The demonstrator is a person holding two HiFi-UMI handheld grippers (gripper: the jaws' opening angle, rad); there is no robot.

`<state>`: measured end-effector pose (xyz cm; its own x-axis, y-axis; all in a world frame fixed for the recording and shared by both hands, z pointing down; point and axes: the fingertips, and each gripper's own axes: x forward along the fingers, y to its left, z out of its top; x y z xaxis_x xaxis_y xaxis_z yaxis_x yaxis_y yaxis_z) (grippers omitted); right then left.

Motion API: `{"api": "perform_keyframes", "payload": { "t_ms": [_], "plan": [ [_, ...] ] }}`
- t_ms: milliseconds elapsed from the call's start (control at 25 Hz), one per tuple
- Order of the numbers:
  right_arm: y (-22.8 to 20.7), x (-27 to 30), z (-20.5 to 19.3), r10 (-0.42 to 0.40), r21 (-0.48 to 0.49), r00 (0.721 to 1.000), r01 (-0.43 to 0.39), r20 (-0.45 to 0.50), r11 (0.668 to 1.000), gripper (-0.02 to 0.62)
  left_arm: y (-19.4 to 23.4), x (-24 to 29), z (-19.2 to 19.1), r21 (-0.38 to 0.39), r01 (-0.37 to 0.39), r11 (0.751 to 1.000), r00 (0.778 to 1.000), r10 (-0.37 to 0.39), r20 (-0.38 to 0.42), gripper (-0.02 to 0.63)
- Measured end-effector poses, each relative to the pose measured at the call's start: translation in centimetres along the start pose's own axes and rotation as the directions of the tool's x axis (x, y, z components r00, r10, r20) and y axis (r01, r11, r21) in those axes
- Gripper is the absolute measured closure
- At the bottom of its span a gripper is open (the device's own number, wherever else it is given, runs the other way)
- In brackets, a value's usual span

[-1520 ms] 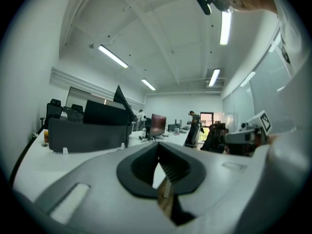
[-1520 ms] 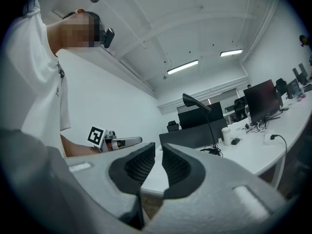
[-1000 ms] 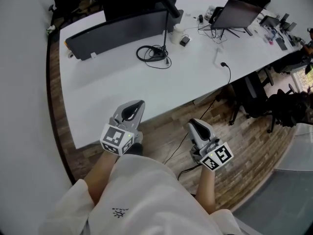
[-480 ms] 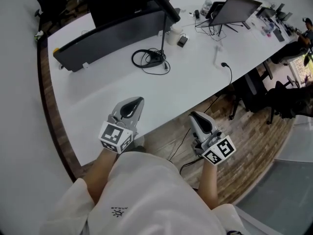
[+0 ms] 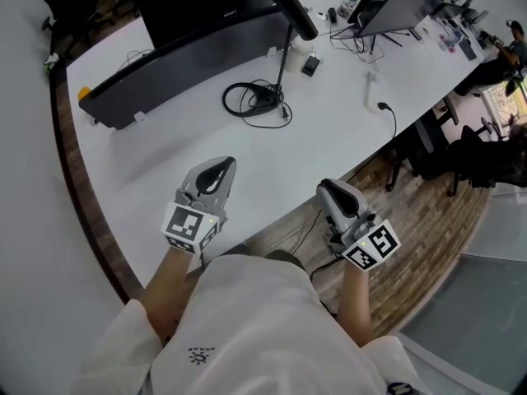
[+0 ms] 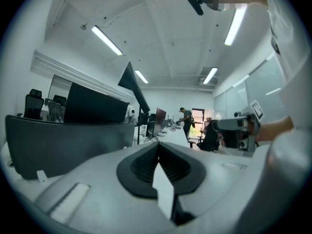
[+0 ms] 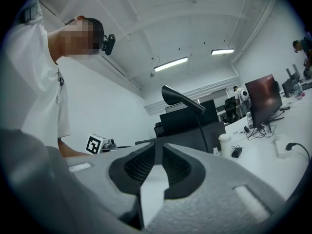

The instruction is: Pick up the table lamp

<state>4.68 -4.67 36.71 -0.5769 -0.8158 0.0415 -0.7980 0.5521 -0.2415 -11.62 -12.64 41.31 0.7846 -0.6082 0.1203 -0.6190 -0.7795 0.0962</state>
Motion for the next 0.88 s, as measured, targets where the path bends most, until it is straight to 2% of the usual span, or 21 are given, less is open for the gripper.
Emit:
{"api": "perform_keyframes", "payload": {
  "t_ms": [200,440,640,880],
  "plan": [
    [-0.5,1.1,-0.3,0.003,0.010,1.000,-0.003,-0.009,1.000,0.549,0.0,0.3,-0.6,-0.019,0.012,1.000,1.000,-0.012,0.000,0.612],
    [-2.3,1.4,-0.7,0.033,0.036,0.999,-0.033,-0.009,0.999,0.549,0.0,0.8,-2.0,-0.028,-0.025,0.999,0.999,0.024,-0.035,0.612],
    [-5.7,3.1,-0.9,0.113,0.037,0.994,-0.113,-0.010,0.993,0.549,0.5,3.1,-2.3,-0.020,-0.095,0.995,0.995,0.094,-0.035,0.612],
    [-10.7,5.8,0.9,0.243,0.003,0.969,-0.243,-0.050,0.970,0.549,0.6,8.4,-1.5,-0.039,-0.197,0.980,0.980,0.197,-0.022,0.612]
  ]
}}
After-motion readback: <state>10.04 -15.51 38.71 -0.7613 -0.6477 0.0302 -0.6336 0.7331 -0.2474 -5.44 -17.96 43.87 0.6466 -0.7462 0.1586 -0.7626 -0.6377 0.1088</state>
